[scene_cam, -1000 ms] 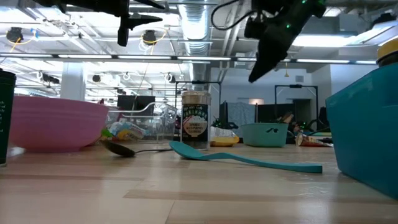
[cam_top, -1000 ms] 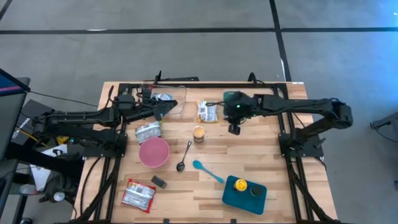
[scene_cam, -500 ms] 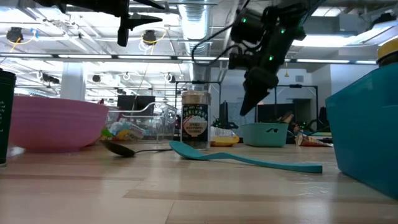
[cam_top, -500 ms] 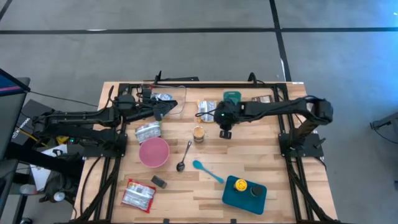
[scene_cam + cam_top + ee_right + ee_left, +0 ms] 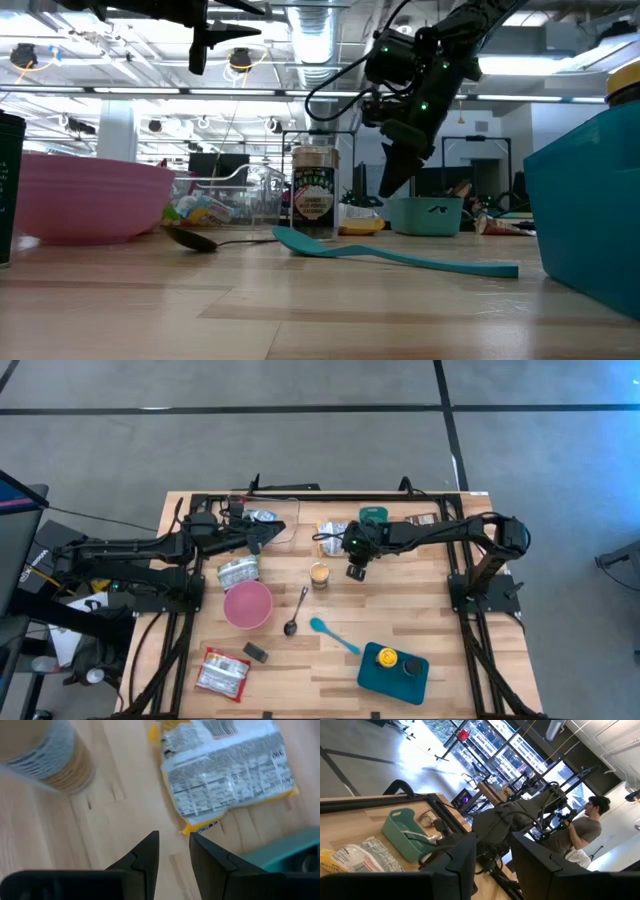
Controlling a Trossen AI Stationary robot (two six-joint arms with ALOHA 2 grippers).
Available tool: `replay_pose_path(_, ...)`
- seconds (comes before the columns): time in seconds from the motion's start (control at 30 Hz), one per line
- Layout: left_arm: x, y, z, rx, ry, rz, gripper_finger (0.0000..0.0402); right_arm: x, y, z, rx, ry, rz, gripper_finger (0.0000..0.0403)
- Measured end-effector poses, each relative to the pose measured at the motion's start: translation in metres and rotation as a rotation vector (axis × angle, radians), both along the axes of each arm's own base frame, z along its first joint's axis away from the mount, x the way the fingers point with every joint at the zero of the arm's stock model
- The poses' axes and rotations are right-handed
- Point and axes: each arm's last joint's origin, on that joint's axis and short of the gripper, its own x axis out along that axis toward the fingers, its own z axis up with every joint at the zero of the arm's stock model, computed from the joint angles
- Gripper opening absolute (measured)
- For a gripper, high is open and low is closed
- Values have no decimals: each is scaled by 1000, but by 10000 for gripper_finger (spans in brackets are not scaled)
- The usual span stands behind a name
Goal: Pick & Place Food Item
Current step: Put the yellow noodle pack into the transparent bin
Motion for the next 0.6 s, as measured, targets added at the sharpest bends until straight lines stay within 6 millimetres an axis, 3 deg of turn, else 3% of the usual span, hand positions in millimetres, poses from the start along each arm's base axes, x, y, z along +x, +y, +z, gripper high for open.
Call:
replay_pose_path(0.33,0,0,0,0,0,0,117,-4,-21,1,219,-95,-139,102)
replay_pose_path(0.6,0,0,0,0,0,0,117,-4,-22,1,241,-104,-174,102)
